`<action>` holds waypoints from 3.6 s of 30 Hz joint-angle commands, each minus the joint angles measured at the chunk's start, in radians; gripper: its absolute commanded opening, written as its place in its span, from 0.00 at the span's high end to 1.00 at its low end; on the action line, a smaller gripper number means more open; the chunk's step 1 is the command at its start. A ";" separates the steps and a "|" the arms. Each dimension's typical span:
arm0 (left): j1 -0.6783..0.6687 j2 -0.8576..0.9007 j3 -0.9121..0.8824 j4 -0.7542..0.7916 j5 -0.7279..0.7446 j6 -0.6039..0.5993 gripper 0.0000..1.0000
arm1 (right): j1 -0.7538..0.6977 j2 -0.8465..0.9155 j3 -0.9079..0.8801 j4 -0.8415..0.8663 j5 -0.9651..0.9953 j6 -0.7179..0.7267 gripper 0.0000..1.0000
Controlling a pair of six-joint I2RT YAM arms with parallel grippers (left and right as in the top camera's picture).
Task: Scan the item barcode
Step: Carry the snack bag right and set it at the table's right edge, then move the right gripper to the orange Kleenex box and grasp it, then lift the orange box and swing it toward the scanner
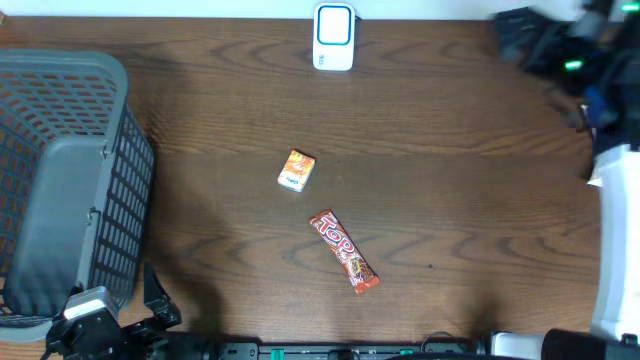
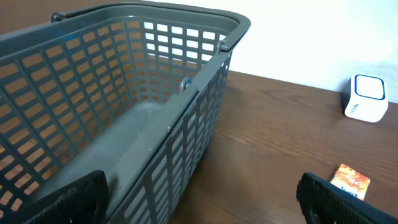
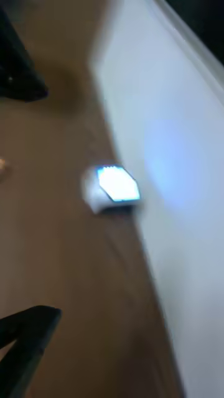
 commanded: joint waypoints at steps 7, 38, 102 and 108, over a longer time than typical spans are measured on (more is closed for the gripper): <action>0.003 0.000 -0.073 -0.097 -0.026 -0.071 0.02 | 0.474 0.149 -0.082 -0.072 0.172 0.039 0.07; 0.003 0.000 -0.073 -0.097 -0.026 -0.070 0.02 | 0.682 0.710 -0.098 0.119 0.170 0.383 0.54; 0.003 0.000 -0.073 -0.097 -0.026 -0.071 0.02 | 0.461 0.644 -0.143 -0.953 -0.969 -1.524 0.99; 0.003 0.000 -0.073 -0.097 -0.026 -0.070 0.02 | 0.438 0.644 -0.143 -0.953 -0.958 -1.542 0.99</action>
